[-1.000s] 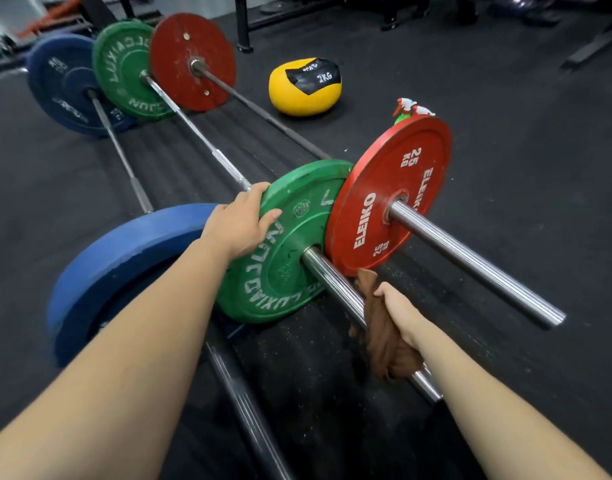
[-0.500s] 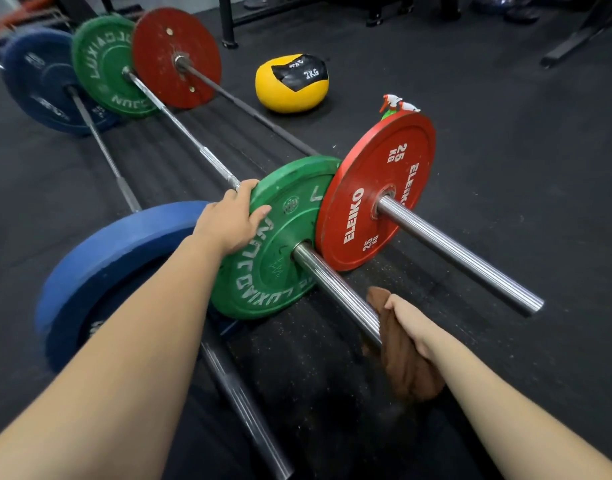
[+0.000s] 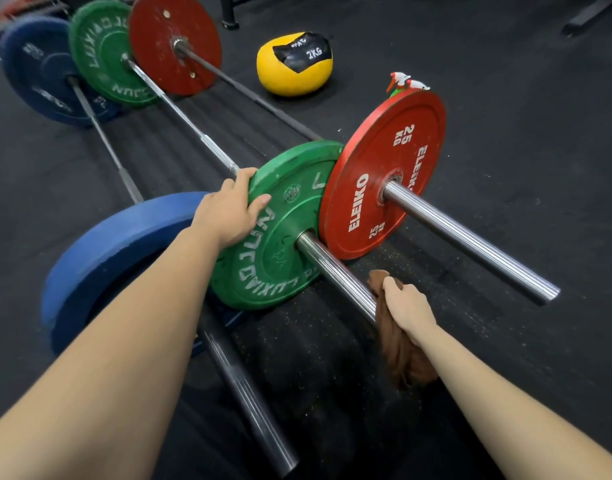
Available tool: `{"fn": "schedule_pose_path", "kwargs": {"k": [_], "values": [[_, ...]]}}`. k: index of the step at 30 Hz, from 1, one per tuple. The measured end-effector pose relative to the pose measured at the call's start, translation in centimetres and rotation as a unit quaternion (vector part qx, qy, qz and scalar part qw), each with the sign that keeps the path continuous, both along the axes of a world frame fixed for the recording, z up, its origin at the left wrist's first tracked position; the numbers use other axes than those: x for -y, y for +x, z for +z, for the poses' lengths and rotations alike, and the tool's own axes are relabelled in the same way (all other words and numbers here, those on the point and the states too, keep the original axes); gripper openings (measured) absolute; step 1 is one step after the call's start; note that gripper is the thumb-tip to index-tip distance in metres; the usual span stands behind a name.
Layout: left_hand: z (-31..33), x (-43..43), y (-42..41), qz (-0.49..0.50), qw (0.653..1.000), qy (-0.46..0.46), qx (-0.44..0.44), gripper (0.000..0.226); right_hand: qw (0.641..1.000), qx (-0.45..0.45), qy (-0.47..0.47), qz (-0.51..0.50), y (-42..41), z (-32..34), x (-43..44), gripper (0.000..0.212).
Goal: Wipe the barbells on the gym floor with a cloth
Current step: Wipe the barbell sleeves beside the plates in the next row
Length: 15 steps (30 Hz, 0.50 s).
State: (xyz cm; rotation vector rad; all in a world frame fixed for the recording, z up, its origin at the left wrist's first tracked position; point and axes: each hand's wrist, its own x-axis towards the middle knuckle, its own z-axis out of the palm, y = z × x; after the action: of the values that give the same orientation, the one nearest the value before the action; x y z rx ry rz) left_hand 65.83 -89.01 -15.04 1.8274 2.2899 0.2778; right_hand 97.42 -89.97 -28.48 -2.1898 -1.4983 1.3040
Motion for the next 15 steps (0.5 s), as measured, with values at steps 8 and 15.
{"fn": "schedule_pose_path", "kwargs": {"k": [8, 15], "values": [[-0.4, -0.3, -0.2, -0.002, 1.0, 0.007, 0.002, 0.058, 0.966, -0.021, 0.192, 0.17, -8.8, 0.6, -3.5, 0.04], [-0.3, -0.6, -0.3, -0.002, 1.0, 0.006, -0.001, 0.055, 0.967, 0.018, 0.173, 0.186, -10.9, 0.0, -5.8, 0.047]]}}
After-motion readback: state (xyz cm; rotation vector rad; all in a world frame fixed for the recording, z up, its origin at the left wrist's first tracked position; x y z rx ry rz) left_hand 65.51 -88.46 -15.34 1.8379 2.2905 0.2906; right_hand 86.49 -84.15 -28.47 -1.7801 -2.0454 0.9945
